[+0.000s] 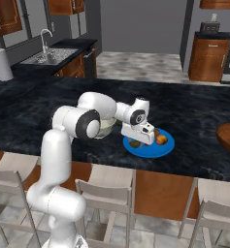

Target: Take the fruits from the plate on the dining counter and place two fruits in each bowl.

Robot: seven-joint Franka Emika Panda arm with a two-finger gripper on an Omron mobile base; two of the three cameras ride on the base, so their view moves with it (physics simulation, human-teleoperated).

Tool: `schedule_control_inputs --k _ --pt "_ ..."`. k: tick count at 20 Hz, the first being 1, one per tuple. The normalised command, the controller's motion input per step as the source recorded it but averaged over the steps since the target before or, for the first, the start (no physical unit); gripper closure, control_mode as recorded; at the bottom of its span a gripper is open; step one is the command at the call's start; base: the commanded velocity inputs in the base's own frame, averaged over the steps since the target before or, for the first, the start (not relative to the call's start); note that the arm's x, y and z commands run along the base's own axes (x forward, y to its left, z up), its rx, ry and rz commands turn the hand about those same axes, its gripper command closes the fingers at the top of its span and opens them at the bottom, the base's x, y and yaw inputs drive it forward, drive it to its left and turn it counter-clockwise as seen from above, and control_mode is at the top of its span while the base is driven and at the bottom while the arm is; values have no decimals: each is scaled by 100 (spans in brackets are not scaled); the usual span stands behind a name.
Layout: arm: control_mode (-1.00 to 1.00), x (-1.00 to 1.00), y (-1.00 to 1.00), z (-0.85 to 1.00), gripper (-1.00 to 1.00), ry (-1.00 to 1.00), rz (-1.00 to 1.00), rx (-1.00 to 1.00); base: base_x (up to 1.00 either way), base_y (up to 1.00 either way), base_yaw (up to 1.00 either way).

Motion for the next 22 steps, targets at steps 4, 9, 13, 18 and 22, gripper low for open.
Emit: schedule_control_inputs --k 4,9,13,18,22 --pt "-100 -1 0 1 100 0 0 0 0 0 0" --pt "-100 -40 4 67 100 -8 0 1 0 0 0" --pt "-100 -32 2 100 100 -12 0 3 0 0 0" --pt "-100 -13 55 83 100 -23 1 0 0 0 0" --pt "-100 0 95 60 100 -22 7 0 0 0 0"
